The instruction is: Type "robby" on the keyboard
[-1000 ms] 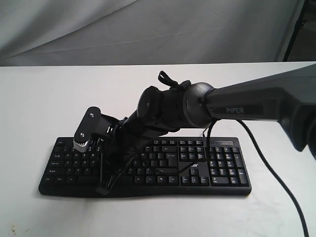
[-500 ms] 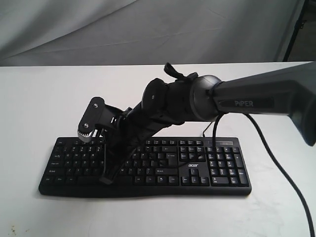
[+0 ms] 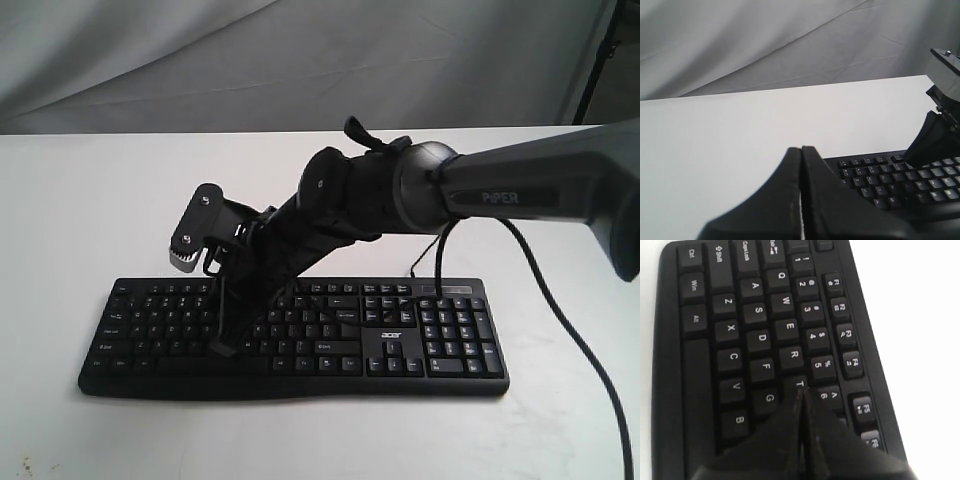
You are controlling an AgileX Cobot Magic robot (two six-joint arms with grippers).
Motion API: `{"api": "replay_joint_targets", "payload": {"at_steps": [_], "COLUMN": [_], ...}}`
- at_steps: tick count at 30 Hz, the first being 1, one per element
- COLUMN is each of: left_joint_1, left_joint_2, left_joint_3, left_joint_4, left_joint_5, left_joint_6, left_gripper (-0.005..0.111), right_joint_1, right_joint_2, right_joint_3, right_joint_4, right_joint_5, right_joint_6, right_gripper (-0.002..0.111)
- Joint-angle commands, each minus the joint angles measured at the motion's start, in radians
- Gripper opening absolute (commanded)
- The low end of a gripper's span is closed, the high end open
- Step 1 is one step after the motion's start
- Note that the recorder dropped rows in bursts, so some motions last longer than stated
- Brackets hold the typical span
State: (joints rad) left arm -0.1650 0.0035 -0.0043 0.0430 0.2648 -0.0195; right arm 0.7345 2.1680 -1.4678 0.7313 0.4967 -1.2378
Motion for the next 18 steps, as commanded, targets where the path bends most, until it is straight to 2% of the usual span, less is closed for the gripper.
{"api": "replay_joint_targets", "payload": {"at_steps": [1,18], "left_joint_1": [-0.006,-0.006], "left_joint_2": [-0.003,-0.003], "left_joint_3": [0.004,0.004], "left_joint_4": [0.005,0.005], "left_joint_5": [-0.005,-0.005], "left_joint_6": [-0.003,-0.003], "left_gripper": [0.0,0.0], "right_joint_1": [-0.012,-0.016], "right_joint_2": [0.039,0.057], "right_joint_3": [-0.079,-0.087], "right_joint_4": [0.005,-0.032], "right_joint_5": [0.058,0.056], "right_joint_6": [0.024,0.059], "right_gripper": [0.0,0.0]}}
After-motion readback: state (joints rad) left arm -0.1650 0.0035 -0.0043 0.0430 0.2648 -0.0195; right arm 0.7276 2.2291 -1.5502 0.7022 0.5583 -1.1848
